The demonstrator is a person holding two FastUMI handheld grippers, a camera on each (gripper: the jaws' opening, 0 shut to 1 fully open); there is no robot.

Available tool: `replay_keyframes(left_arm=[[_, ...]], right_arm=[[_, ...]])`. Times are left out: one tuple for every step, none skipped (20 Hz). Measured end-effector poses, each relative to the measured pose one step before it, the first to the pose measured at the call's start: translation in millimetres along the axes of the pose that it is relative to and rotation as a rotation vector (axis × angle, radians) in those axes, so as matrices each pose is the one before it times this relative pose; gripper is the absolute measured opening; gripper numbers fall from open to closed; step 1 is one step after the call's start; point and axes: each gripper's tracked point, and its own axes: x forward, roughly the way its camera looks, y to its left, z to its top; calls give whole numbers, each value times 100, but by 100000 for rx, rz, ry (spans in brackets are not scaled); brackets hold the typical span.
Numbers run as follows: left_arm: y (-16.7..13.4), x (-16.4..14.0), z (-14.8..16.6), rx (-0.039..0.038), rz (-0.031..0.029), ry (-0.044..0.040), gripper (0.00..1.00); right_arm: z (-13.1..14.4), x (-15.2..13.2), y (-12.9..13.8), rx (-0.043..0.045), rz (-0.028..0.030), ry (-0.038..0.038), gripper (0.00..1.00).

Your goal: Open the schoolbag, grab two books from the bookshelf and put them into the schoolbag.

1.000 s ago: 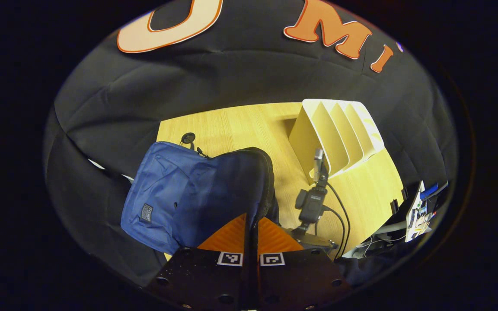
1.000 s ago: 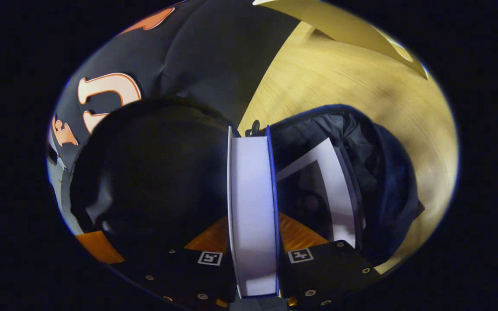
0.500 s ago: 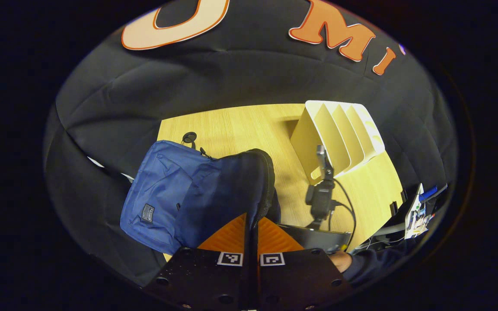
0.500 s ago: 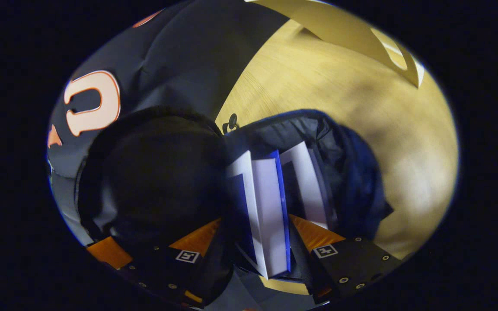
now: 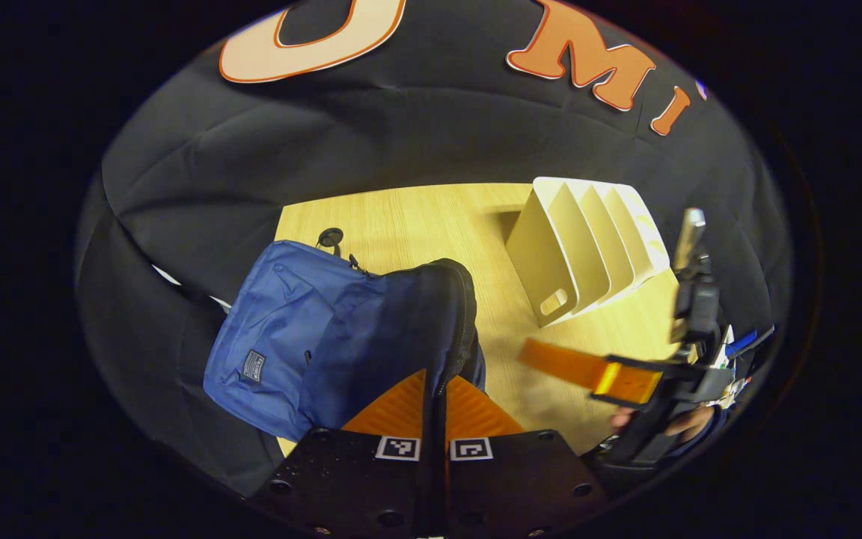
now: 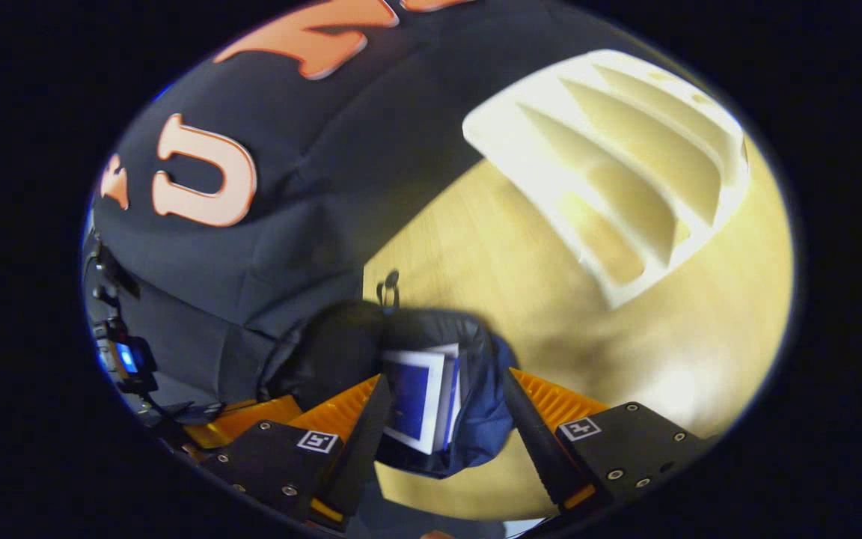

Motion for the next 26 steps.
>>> replay_keyframes(left_arm=[[-278, 58, 164, 683, 1374, -570, 0], [-208, 0, 38, 442, 1339, -802, 1], [-34, 70, -194, 596, 1727, -159, 0], [-192, 135, -92, 551, 1412, -663, 0], [-230, -24, -233, 968, 1657, -213, 1], [-258, 100, -193, 31, 1600, -482, 1], [-252, 202, -205, -309, 867, -123, 1], [-191, 277, -245, -931, 1455, 245, 1], [-354, 306, -125, -737, 1240, -72, 1], [-216, 235, 67, -351, 2411, -501, 1], [-173, 120, -68, 119, 2462, -851, 1], [-136, -33, -19, 782, 3801, -791, 0], [-43, -9, 142, 1765, 4430, -2213, 1], [-50, -2, 226, 1496, 4404, -2255, 1], [-309, -135, 59, 433, 3002, -1733, 2], [-328, -232, 25, -819, 2707, -1334, 3], [-407, -550, -94, -1554, 1163, -1009, 5], [-706, -659, 442, -2457, -291, -2737, 6], [-921, -554, 552, -2219, -539, -3357, 14], [-1072, -574, 780, -429, -171, -3627, 21], [-628, -1236, 929, 103, 816, -3768, 27], [-969, -1350, 1081, 488, -24, -3824, 25], [-1105, -809, 1022, 42, -37, -3614, 27], [-1275, -465, 1306, -99, -901, -4887, 29], [-1471, -739, 1028, -716, -2029, -4267, 39], [-1466, -376, 963, -270, -1885, -4248, 36]], right_arm=[[2589, -1835, -289, -6745, -997, -6747, 91], [2141, -1463, -478, -6842, -913, -5209, 91], [1546, -1292, -545, -6568, -880, -2696, 91], [1476, -1005, -850, -5083, -1238, -1816, 91], [1733, -897, -892, -3882, -1576, -2048, 91], [1386, -562, -1230, -3085, -2552, -2515, 91], [1094, -280, -1136, -3233, -3055, -1990, 91], [1055, -537, -1629, -3022, -3725, -1950, 91], [1060, -981, -1998, -3301, -2366, -2173, 91], [1160, -560, -1373, -3642, -2384, -2177, 91], [877, -479, -1346, -3951, -1418, -1591, 91], [540, -458, -1270, -3383, -1921, -812, 91], [613, -304, -1049, -2826, -925, -1374, 91], [373, -192, -978, -2318, -1208, -874, 91], [431, -269, -666, -1677, 246, -1019, 92], [188, -341, -527, -1253, -38, -23, 92], [56, -172, -507, -185, 559, -240, 92], [96, -162, -275, 194, 708, 105, 93], [216, 67, -234, 752, 748, -447, 93], [82, -86, -293, 412, 302, -62, 94], [-9, -54, -375, 638, 215, -166, 94], [190, -168, -407, 211, 182, -865, 94], [247, -158, -376, -211, -305, -1115, 94], [83, -415, -237, -619, 327, -885, 94], [125, -342, -356, -446, -185, -1384, 94], [179, -438, -211, -381, 261, -1293, 94]])
